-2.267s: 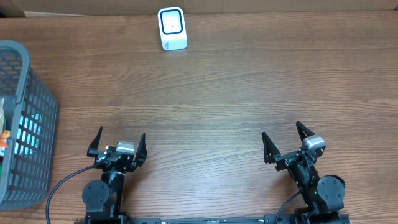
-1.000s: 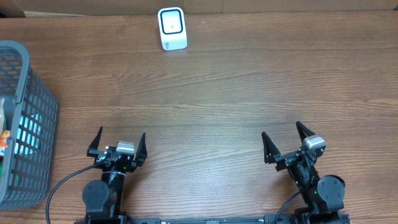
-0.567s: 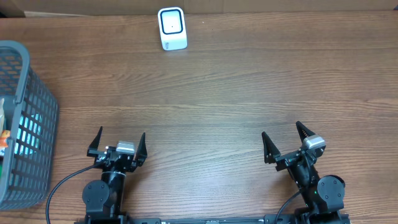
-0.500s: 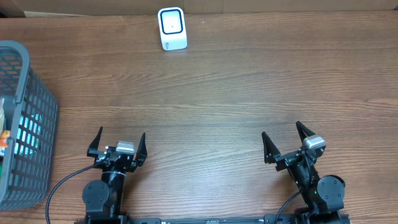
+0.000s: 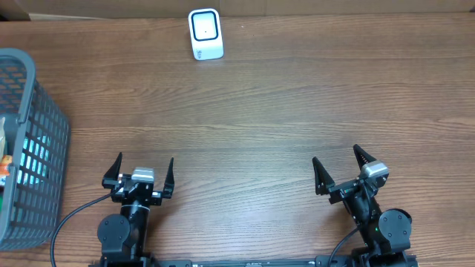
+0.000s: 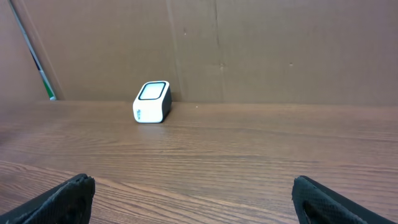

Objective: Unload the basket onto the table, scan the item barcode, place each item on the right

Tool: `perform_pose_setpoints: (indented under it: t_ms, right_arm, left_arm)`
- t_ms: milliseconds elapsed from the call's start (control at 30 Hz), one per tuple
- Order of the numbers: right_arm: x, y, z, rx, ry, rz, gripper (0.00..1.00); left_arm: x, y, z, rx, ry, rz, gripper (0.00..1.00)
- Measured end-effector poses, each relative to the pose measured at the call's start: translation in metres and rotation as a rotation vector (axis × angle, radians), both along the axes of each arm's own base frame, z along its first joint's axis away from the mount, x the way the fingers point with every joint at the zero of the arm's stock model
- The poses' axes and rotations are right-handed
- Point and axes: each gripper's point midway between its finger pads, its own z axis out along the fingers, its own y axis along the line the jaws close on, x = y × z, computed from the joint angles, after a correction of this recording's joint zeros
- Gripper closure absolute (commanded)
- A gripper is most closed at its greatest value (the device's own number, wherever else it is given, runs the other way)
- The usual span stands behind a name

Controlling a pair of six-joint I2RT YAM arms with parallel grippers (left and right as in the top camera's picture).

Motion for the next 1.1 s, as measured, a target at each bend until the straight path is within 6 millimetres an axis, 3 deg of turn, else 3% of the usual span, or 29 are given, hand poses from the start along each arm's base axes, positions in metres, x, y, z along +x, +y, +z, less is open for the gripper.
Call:
perform_pose_setpoints:
  t_ms: [300, 1100]
  right_arm:
    - [0.0, 0.0, 0.0, 0.0, 0.0, 0.0, 0.0]
    - [0.0, 0.0, 0.0, 0.0, 0.0, 0.0, 0.0]
  left_arm:
    - [-0.004, 0.0, 0.02, -0.015, -0.023, 0.001, 0.0]
    - [-0.001, -0.007, 0.03, -0.042, 0.01, -0.035, 0.0]
